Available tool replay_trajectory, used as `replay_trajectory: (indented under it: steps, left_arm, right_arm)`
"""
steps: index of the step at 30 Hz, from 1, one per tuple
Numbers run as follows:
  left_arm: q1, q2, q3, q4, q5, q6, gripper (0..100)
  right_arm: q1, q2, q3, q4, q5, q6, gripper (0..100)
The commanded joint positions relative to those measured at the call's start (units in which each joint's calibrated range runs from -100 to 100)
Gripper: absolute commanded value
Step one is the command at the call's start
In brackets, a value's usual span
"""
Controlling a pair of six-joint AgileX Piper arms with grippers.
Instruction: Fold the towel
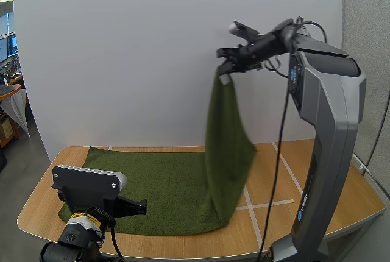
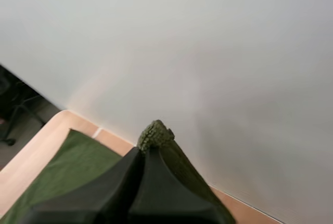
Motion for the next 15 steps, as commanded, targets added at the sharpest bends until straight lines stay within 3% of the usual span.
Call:
replay_trajectory:
  steps: [1, 15]
  left_arm:
    - [0.14, 0.00, 0.14, -0.54, -0.71, -0.03, 0]
    - [0.14, 0.00, 0.14, -0.54, -0.71, -0.03, 0]
  right_arm:
    - [4.22, -1.09, -0.14, -1.60, 0.47, 0.92, 0]
    - [14.35, -1.09, -0.14, -4.27, 0.47, 3.11, 0]
